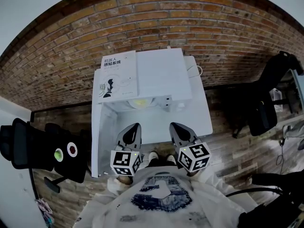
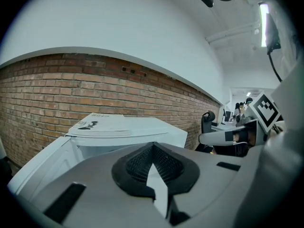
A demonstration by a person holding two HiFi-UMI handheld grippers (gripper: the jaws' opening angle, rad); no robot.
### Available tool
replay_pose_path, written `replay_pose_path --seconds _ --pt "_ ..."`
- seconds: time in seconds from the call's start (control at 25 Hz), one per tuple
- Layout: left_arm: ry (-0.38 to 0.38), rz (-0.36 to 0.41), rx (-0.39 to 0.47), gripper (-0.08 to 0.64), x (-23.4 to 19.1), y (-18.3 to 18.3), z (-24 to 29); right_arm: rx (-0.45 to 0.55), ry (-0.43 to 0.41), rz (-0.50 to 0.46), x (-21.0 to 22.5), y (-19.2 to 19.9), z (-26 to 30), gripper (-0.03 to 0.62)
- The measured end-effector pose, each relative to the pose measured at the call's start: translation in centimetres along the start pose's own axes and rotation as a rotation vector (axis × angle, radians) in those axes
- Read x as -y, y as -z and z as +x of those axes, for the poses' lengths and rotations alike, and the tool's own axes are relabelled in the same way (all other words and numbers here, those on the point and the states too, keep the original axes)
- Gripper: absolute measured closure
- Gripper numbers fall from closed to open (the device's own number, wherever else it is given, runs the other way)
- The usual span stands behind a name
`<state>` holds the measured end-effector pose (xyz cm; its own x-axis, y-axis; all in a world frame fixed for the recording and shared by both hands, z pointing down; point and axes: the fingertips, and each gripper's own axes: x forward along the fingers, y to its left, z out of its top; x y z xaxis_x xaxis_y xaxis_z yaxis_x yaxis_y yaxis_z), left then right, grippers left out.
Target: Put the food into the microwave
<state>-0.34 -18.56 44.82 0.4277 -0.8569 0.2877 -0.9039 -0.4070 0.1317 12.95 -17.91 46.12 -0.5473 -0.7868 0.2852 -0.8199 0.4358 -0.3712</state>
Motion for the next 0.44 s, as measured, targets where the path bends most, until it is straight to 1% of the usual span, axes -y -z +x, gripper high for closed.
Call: replay_pose_path --seconds 0.44 --pt "-0.002 -0.011 -0.007 0.552 -0.01 0.66 0.07 -0.008 -0.005 0.000 0.00 0.60 0.01 0.578"
